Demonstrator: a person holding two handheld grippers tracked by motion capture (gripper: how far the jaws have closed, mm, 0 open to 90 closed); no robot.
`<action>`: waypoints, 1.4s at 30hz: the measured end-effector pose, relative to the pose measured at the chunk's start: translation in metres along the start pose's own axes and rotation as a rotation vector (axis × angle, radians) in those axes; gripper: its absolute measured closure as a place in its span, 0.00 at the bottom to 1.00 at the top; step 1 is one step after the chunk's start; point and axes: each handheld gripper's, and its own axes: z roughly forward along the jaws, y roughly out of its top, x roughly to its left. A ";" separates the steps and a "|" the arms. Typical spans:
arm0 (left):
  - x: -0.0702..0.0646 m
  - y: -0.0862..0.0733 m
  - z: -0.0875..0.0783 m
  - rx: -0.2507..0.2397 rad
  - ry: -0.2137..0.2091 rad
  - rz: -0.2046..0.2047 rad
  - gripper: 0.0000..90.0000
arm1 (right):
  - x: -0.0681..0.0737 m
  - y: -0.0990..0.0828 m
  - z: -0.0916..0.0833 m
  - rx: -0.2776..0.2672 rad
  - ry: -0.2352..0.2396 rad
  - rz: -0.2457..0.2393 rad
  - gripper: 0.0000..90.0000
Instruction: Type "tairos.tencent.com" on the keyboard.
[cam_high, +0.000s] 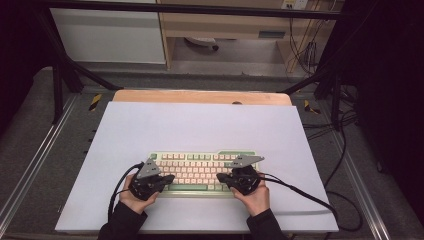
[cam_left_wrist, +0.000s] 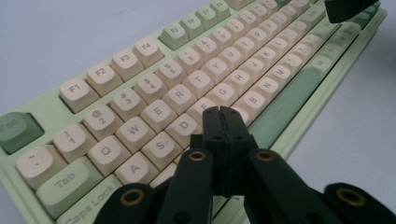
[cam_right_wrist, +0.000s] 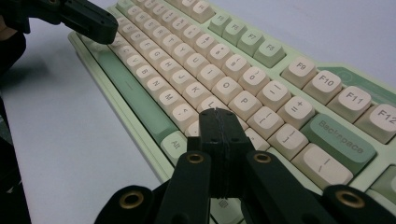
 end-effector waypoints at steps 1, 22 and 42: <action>0.001 0.000 -0.002 -0.004 0.001 -0.004 1.00 | 0.000 0.000 0.000 -0.002 -0.001 0.001 1.00; 0.014 -0.009 -0.020 -0.031 0.020 -0.040 1.00 | 0.002 0.015 0.009 -0.029 -0.007 0.031 1.00; 0.022 -0.016 -0.026 -0.036 0.031 -0.054 1.00 | 0.000 0.028 0.048 0.023 -0.047 0.039 1.00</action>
